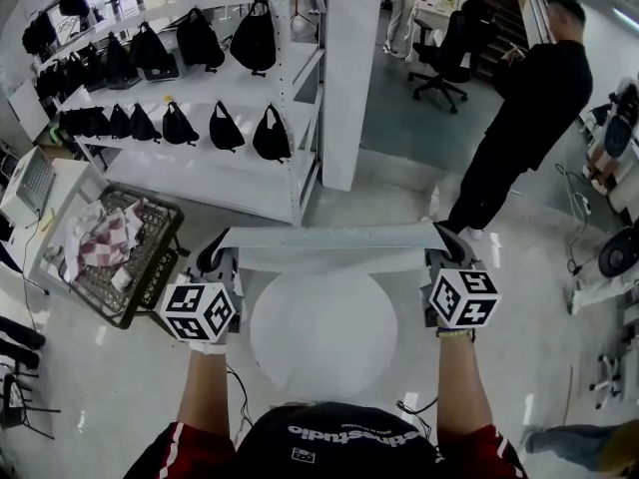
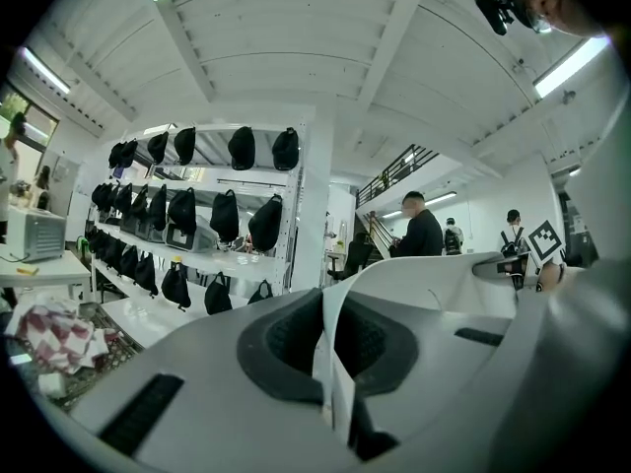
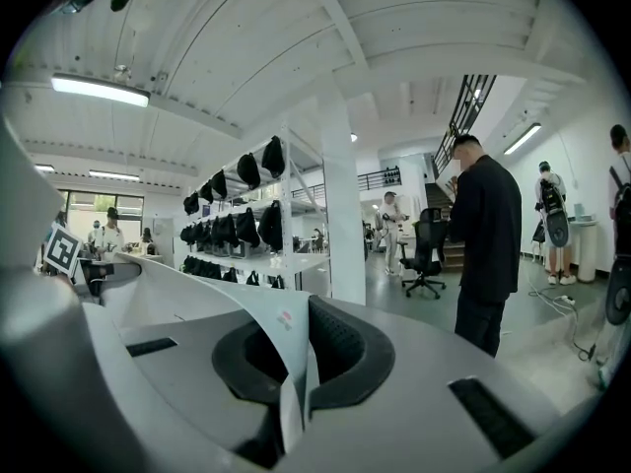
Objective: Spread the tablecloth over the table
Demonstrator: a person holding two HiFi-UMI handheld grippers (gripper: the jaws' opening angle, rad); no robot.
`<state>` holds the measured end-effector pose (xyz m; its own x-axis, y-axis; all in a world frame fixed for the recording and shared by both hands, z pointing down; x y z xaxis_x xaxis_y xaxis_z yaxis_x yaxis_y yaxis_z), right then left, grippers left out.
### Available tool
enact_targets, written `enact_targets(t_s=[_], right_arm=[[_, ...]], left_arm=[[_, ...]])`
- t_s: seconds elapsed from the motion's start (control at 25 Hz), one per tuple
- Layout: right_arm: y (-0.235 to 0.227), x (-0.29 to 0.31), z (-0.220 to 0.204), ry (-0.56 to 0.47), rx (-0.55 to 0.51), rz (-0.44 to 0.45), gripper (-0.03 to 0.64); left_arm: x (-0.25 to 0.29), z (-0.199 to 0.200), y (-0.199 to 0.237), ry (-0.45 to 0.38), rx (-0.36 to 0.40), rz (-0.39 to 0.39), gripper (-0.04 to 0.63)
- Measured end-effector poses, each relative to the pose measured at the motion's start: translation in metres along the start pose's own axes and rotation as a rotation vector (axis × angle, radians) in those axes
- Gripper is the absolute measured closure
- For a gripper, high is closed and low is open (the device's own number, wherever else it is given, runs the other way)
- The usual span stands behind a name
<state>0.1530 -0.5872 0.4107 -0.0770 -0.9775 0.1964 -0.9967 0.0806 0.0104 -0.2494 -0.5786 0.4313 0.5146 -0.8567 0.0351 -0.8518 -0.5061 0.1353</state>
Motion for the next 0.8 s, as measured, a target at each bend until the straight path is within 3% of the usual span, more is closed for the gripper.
enact_targets(t_s=[0.8], right_arm=[[-0.011, -0.079, -0.080, 0.133, -0.018, 0.102, 0.589]], left_arm=[[-0.083, -0.081, -0.063, 0.133, -0.069, 0.059, 0.577]])
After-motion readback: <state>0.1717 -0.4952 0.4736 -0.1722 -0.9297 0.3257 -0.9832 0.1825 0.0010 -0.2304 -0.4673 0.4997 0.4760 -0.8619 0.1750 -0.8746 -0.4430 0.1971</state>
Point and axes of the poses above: the fingertips, and each gripper's own axes: x forward along the fingers, y to its left, z out of its top, the point moved 5 cm from there along -x, backward along the fingers, and after that the axes turned 11 degrees about -z, right-handed, at the moved point
